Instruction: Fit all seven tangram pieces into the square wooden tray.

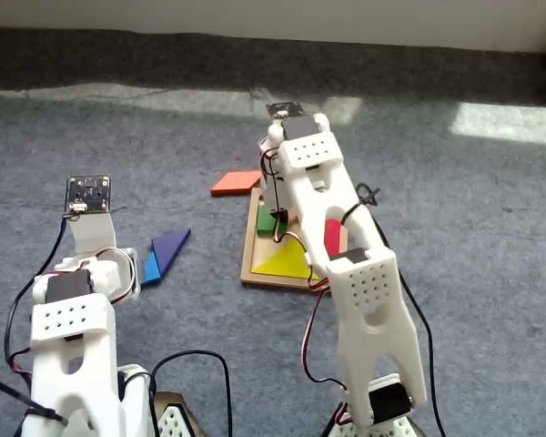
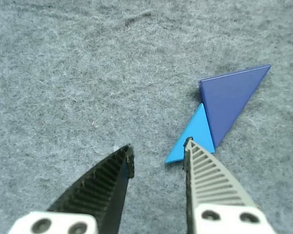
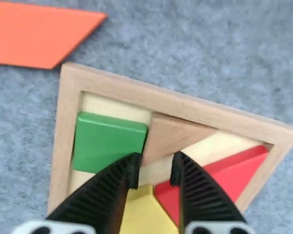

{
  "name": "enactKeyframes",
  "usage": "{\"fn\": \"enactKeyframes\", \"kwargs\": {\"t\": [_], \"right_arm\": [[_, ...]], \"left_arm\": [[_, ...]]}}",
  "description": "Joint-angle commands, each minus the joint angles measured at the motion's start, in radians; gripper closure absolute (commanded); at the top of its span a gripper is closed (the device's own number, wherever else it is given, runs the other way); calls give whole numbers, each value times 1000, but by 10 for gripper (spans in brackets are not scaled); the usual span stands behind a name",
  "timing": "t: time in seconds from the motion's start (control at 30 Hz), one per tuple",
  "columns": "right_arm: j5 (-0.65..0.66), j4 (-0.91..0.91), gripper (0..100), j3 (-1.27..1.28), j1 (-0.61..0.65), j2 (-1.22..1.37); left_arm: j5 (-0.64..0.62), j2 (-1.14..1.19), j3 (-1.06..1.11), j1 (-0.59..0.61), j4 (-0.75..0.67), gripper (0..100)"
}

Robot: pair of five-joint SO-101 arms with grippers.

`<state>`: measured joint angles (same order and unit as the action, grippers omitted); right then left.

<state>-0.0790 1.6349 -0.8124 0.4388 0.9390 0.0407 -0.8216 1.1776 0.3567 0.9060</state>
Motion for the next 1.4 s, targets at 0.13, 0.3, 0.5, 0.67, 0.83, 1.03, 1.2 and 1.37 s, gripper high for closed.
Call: {"fn": "enactKeyframes", "kwargs": {"t": [0.13, 0.3, 0.5, 0.67, 0.83, 1.03, 1.2, 1.37], "right_arm": [[58, 64, 914, -76, 8, -36], [57, 90, 913, -170, 1, -48], [-129, 81, 857, -183, -2, -47], [-249, 81, 796, -183, 2, -47], [-334, 24, 796, -177, -1, -47], [-391, 10, 796, -185, -4, -54], [-417, -79, 796, -176, -5, -47], [-416, -114, 796, -174, -42, -35]], "left_arm": [[9, -19, -5, 7, -11, 822], [9, -19, -5, 8, -9, 822], [9, -19, -5, 8, -9, 822], [9, -19, -5, 8, -9, 822], [9, -19, -5, 8, -9, 822], [9, -19, -5, 8, -9, 822], [9, -19, -5, 8, -9, 822], [9, -19, -5, 8, -9, 822]]}}
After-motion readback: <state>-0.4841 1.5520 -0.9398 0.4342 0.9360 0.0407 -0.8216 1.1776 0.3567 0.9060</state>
